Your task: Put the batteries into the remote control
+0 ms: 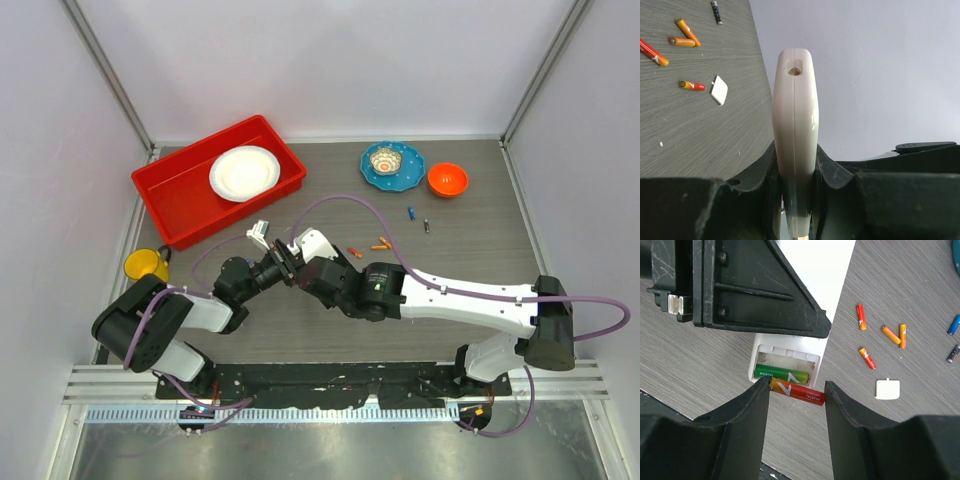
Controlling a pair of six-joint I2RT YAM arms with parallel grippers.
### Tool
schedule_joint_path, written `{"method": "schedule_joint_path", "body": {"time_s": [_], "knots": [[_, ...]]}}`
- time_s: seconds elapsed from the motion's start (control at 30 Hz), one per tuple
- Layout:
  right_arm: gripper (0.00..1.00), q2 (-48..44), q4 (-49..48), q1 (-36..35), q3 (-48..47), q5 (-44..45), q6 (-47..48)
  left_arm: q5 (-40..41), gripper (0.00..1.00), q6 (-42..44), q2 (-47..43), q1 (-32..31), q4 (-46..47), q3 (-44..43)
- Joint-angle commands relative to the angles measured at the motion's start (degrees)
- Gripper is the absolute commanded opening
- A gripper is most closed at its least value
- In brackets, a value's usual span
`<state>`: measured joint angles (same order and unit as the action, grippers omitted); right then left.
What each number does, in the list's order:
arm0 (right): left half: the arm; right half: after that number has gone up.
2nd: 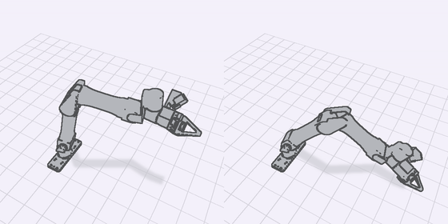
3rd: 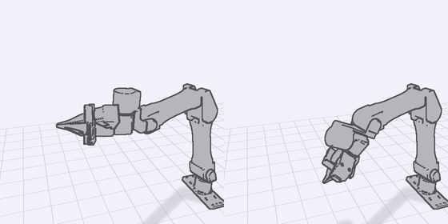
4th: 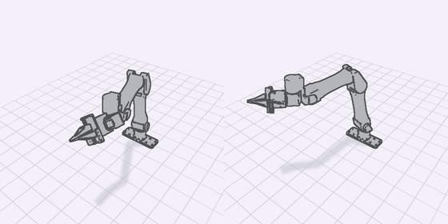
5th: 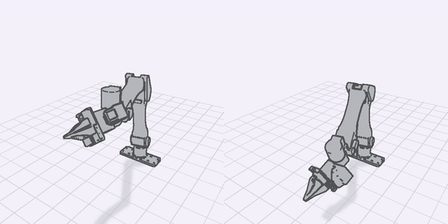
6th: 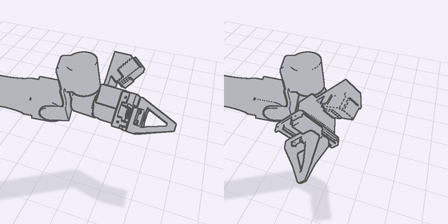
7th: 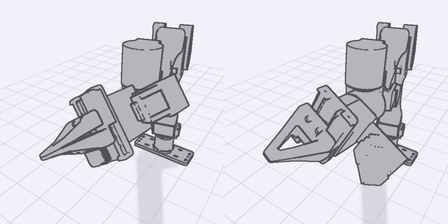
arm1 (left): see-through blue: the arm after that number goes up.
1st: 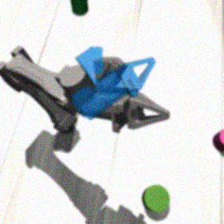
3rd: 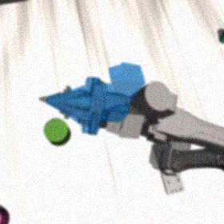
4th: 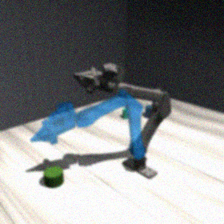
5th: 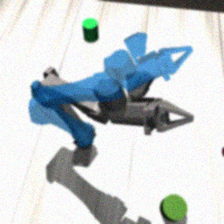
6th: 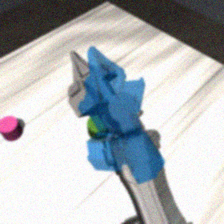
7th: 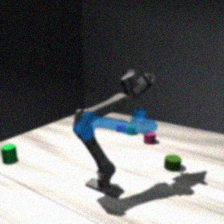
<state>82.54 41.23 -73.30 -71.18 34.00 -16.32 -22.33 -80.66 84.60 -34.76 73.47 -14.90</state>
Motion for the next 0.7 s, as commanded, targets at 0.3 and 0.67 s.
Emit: {"method": "schedule_joint_path", "body": {"time_s": [0.3, 0.67], "knots": [[0.3, 1.2, -3.4, -0.3, -3.5, 2.2, 1.1, -0.9, 0.0, -0.2, -1.3, -0.2, 15.1, -1.2], [0.3, 1.8, -5.5, 0.3, -2.4, 2.8, 0.1, -0.6, 0.0, -0.3, -1.8, -0.5, 15.1, -0.9]]}}
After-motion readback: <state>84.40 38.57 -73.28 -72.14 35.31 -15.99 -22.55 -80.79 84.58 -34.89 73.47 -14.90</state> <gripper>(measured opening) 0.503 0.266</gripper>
